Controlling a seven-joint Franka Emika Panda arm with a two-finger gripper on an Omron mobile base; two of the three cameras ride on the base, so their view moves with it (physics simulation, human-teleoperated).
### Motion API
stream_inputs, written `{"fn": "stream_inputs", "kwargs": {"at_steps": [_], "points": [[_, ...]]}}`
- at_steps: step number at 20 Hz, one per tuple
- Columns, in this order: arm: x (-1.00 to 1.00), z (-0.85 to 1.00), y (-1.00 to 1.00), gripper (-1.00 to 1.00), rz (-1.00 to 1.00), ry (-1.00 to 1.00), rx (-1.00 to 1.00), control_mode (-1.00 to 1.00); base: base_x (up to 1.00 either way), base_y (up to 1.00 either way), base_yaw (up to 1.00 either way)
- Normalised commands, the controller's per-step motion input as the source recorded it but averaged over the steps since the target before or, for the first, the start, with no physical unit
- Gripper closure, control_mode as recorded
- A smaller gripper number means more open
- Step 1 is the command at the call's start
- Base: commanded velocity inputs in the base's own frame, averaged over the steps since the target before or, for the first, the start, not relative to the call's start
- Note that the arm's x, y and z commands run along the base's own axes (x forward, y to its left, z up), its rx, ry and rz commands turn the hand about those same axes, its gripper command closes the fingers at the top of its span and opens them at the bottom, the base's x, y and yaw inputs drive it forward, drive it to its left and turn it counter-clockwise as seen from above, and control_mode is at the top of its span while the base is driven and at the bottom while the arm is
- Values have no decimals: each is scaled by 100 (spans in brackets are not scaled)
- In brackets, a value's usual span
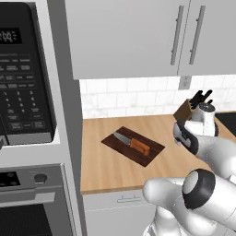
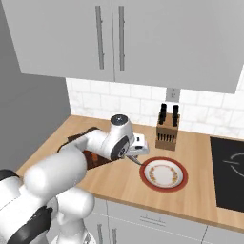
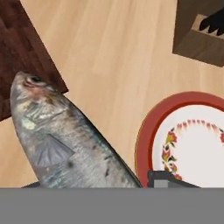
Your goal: Pick up the knife from the drawer and place it on the cutting board. Then place the meat from the plate to the cutting board.
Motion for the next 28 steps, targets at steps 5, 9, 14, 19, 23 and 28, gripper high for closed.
{"fn": "stream_inputs", "kwargs": {"at_steps": [5, 9, 14, 19, 23, 28], "points": [[42, 21, 100, 100, -1, 2, -2, -100, 0, 0, 0], [67, 22, 100, 100, -3, 9, 0, -100, 0, 0, 0], [62, 5, 77, 100, -13, 17, 6, -100, 0, 0, 0], [41, -3, 27, 100, -10, 21, 17, -100, 0, 0, 0], [19, -8, 0, 100, -2, 8, 17, -100, 0, 0, 0], [9, -18, 5, -100, 0, 0, 3, -100, 0, 0, 0]]}}
